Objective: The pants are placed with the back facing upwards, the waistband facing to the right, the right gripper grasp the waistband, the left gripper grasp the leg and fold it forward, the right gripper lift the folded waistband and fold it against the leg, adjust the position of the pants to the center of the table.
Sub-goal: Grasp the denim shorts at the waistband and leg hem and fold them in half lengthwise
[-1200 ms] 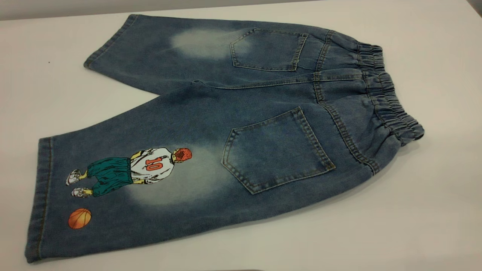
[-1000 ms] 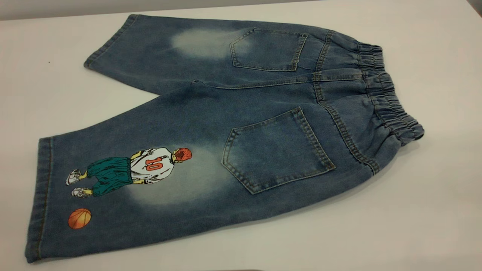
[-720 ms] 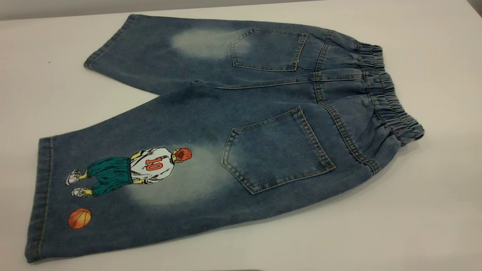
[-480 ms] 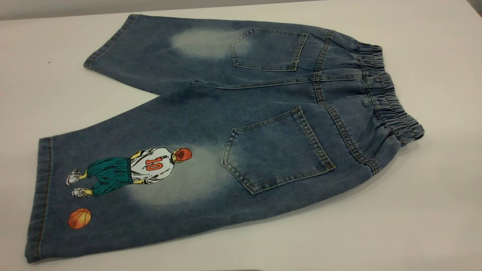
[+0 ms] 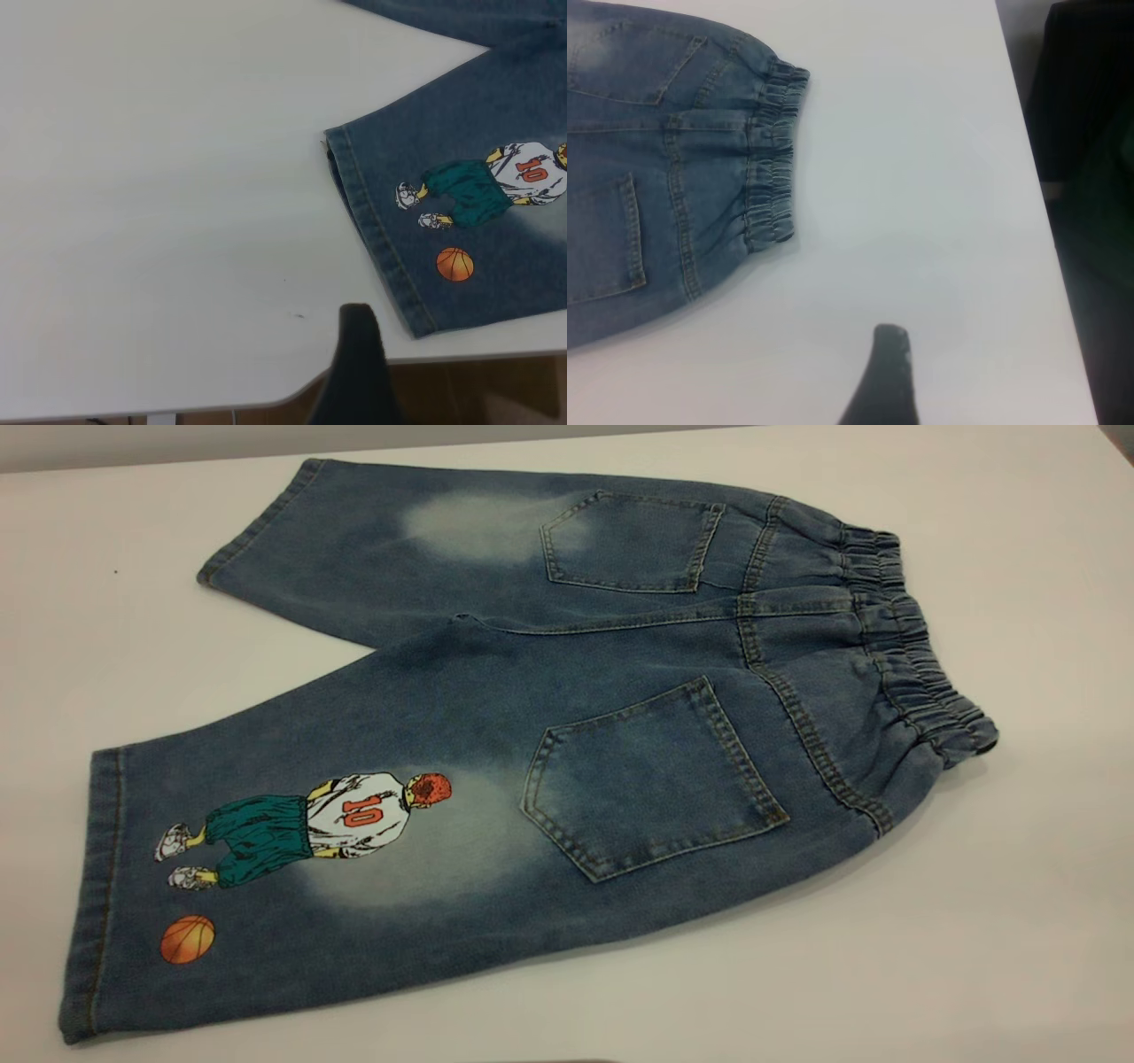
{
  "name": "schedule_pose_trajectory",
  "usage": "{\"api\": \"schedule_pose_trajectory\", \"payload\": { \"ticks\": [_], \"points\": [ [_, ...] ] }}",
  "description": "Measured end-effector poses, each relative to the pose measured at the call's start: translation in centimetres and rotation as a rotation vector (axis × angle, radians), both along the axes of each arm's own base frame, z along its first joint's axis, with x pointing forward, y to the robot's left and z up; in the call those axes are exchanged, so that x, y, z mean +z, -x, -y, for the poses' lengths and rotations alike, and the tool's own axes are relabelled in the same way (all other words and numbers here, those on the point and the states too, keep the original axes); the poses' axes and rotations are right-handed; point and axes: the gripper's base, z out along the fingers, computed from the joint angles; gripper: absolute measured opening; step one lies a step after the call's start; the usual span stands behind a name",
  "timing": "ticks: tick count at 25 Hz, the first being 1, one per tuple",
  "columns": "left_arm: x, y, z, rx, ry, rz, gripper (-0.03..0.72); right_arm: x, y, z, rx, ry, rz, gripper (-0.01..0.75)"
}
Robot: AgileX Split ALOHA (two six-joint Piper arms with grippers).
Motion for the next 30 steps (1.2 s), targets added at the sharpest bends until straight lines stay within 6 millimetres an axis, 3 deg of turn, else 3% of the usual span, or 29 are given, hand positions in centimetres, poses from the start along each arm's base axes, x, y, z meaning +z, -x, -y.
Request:
{"api": "schedule_pose_trajectory", "payload": {
  "ticks": [15, 20, 24, 30],
  "points": [
    [0.0, 0.0, 0.0, 0.018, 0.039, -0.001, 0.529, 0.0, 0.0, 0.0, -0.003, -0.009, 0.002, 0.580],
    [0.0, -1.5, 0.1, 0.051, 0.087, -0.106, 0.529, 1.2, -0.6, -0.3, 0.028, -0.084, 0.021, 0.580],
    [0.7, -4.4, 0.3, 0.088, 0.131, -0.201, 0.529, 2.6, -3.2, -0.6, 0.046, -0.119, -0.011, 0.580],
    [0.9, -9.9, 1.1, 0.074, 0.217, -0.231, 0.529, 1.9, -9.4, -1.2, 0.049, -0.197, -0.191, 0.580]
  ]
}}
